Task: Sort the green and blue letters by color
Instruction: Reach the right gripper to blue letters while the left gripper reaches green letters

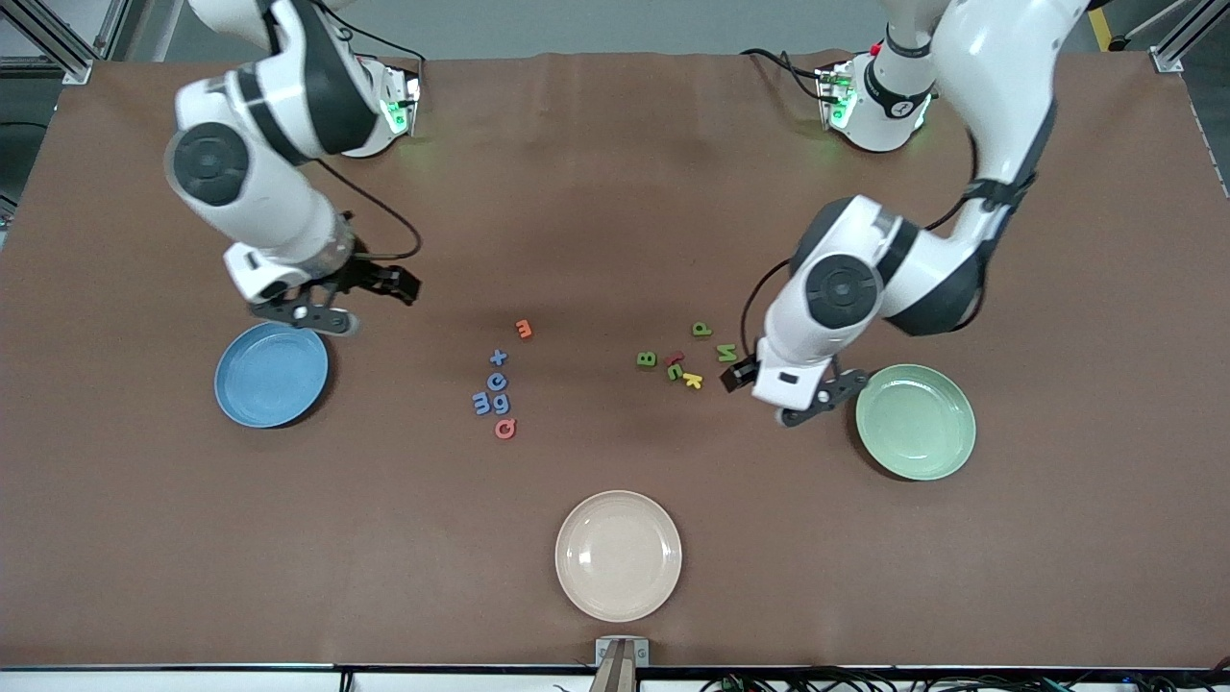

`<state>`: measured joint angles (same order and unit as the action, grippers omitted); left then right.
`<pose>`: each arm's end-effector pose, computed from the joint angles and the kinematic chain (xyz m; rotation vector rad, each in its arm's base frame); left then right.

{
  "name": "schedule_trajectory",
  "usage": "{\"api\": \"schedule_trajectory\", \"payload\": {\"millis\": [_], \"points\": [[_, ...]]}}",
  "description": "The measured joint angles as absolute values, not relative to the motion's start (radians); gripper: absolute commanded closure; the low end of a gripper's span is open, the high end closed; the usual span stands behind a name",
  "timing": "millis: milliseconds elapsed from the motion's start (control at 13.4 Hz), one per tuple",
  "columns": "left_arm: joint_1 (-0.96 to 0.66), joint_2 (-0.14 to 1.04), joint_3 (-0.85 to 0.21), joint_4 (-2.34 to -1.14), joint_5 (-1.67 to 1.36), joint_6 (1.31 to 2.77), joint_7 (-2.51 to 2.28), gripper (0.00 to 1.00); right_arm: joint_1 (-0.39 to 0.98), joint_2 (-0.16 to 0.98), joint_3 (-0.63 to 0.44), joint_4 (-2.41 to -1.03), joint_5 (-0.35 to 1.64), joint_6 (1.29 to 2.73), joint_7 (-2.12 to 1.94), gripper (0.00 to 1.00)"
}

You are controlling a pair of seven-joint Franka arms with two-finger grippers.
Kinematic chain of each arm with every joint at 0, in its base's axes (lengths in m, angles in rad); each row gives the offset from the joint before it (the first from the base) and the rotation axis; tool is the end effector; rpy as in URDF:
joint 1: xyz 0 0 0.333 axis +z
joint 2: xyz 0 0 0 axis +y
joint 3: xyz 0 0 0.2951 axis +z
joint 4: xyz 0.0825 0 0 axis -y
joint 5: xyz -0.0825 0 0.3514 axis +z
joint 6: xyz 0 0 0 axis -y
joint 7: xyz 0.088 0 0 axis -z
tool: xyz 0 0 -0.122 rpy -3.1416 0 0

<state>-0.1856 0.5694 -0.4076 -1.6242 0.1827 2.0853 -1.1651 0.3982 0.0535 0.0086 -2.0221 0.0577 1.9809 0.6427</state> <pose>0.5513 -0.3231 0.2919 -3.0248 -0.8181 0.1311 0.4774 0.2105 0.3959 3.1080 -0.4086 -0.1696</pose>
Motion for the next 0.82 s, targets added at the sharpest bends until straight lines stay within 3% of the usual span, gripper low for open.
{"api": "schedule_trajectory", "payload": {"millis": [373,821], "points": [[-0.256,0.700,-0.407,-1.619,0.196,2.191,-1.347,0.19,0.492,0.187,0.008,-2.042,0.058,2.123,0.812,0.00],[-0.305,0.778,-0.399,-1.612,0.197,2.268,-1.401,0.27,0.510,0.349,0.007,-2.079,0.058,2.361,0.815,0.04]]}}
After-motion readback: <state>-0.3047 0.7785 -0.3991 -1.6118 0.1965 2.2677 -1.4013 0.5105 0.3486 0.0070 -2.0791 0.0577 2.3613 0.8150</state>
